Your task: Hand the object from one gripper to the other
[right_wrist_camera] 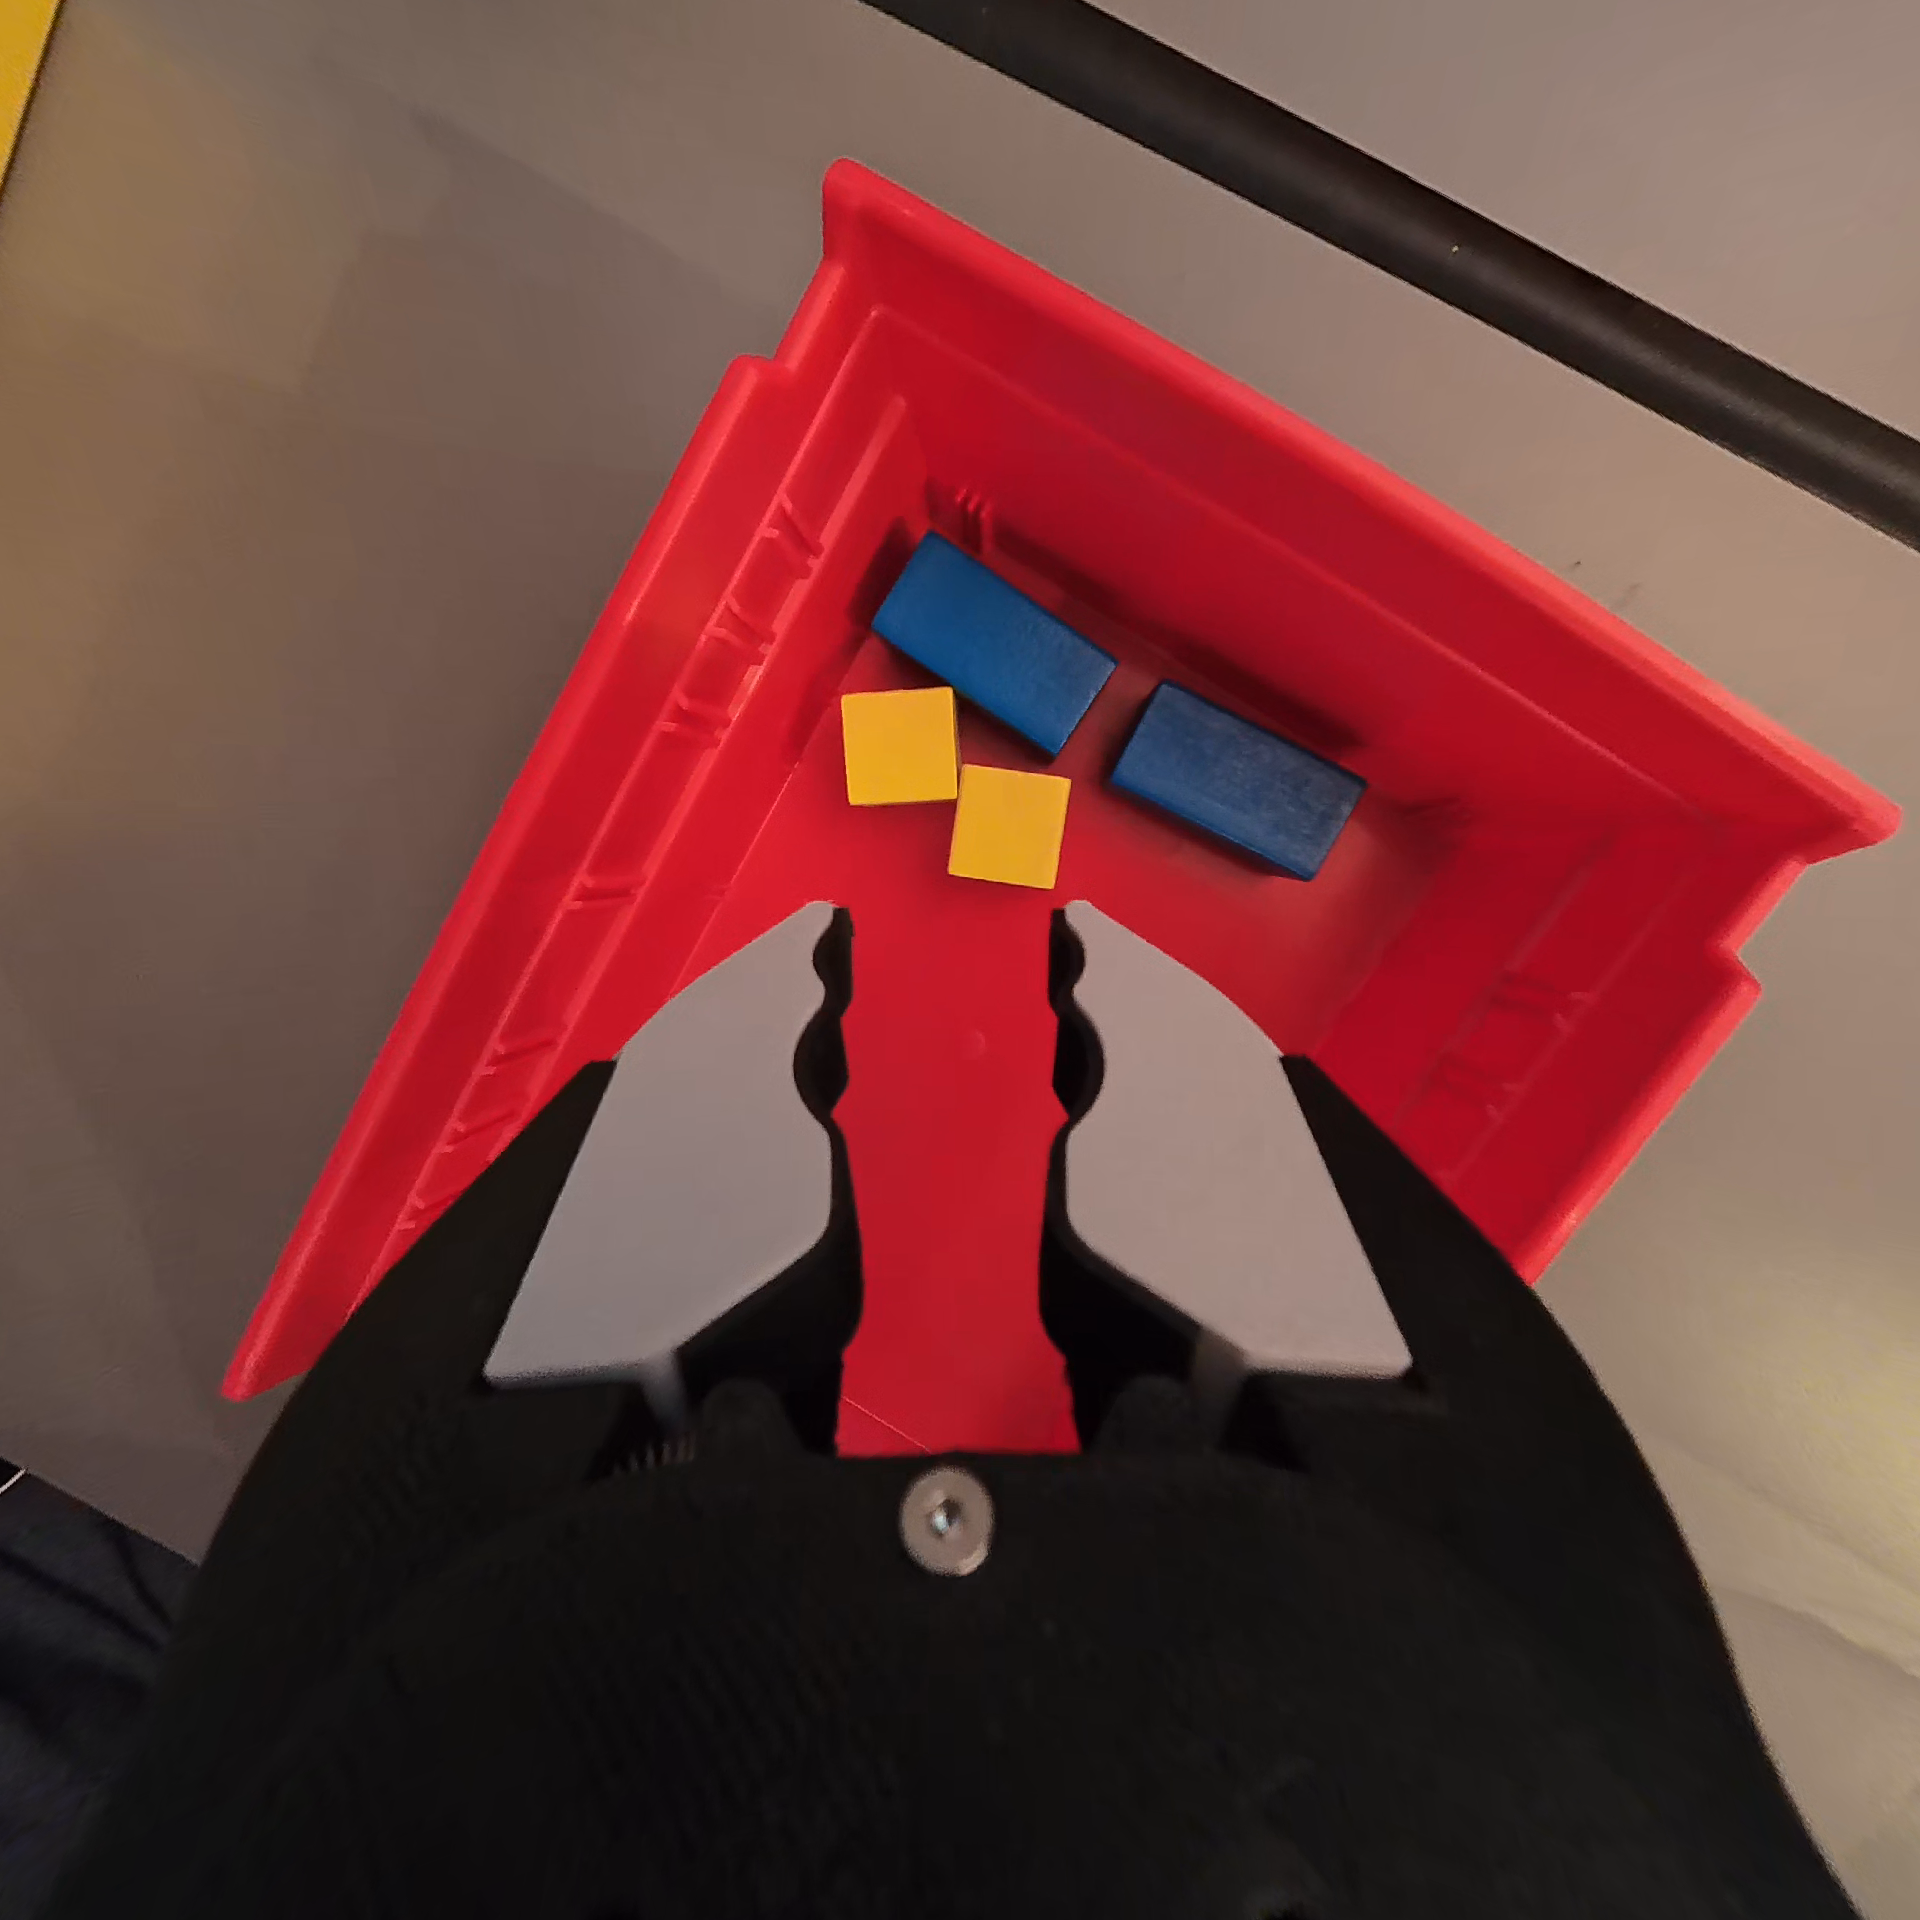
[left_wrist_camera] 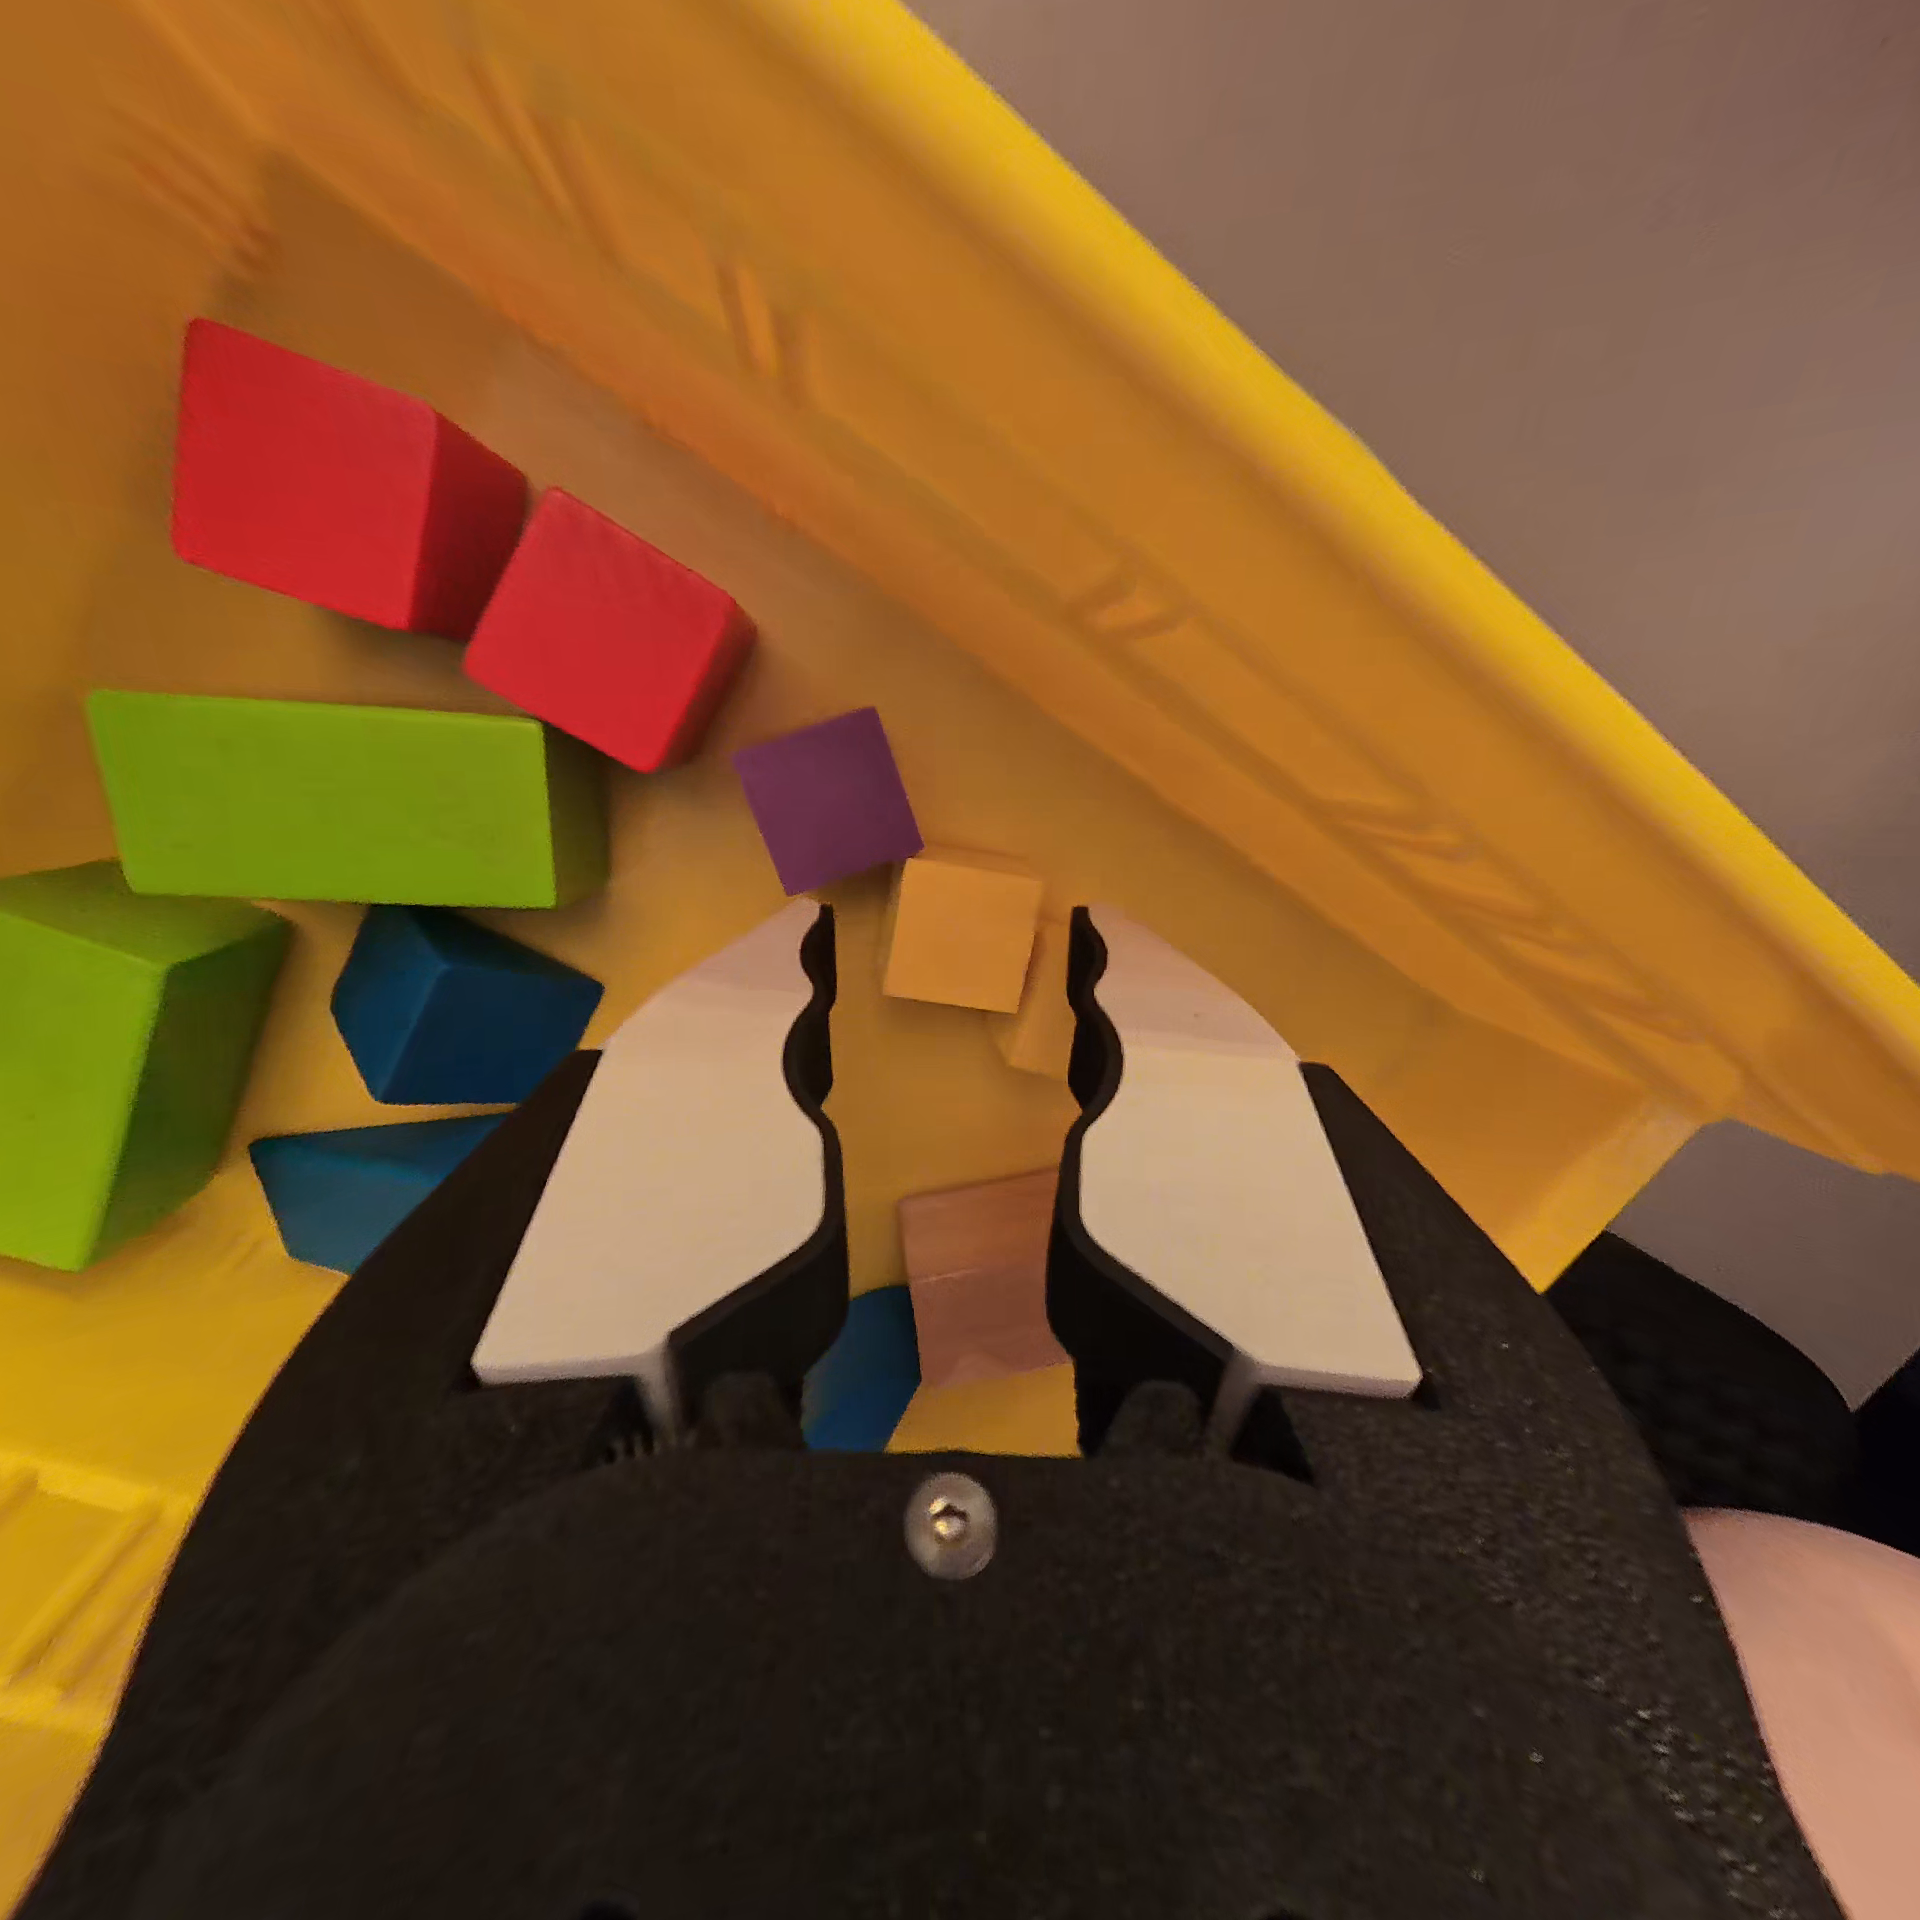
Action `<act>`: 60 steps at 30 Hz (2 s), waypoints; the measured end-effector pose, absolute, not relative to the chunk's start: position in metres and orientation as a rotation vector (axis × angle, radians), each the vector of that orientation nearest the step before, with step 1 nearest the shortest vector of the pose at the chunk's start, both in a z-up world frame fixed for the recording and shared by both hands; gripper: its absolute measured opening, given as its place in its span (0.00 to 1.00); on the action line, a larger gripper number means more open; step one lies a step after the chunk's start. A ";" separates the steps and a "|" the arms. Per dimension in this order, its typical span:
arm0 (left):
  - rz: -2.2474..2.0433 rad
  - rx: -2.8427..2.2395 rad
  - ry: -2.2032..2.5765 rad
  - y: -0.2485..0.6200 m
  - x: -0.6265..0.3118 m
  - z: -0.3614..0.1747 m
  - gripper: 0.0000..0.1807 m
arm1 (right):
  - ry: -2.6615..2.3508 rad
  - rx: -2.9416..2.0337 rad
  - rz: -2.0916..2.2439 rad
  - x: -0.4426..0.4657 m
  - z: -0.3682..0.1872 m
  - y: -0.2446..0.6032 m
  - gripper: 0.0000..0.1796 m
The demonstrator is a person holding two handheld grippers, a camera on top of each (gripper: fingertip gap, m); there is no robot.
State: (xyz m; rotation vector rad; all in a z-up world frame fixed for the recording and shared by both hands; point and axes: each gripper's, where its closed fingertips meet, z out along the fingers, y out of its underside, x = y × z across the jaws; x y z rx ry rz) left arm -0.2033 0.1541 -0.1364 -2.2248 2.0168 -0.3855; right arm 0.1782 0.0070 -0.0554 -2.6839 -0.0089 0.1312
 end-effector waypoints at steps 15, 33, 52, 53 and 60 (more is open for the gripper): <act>-0.330 -2.298 2.006 0.158 -0.206 -0.145 0.18 | -0.033 -2.722 0.110 0.179 -0.061 0.003 0.21; -0.854 -1.924 1.653 0.152 -0.191 -0.017 0.15 | -0.117 -2.387 -0.051 0.155 0.016 0.023 0.21; -2.139 -1.331 1.464 0.015 -0.112 0.120 0.15 | -0.994 -1.002 -0.353 -0.102 0.114 0.006 0.28; -2.156 -1.338 1.472 0.013 -0.110 0.118 0.15 | -0.990 -1.002 -0.349 -0.102 0.114 0.006 0.27; -2.189 -1.376 1.499 0.005 -0.099 0.108 0.15 | -1.031 -1.024 -0.393 -0.104 0.103 0.012 0.23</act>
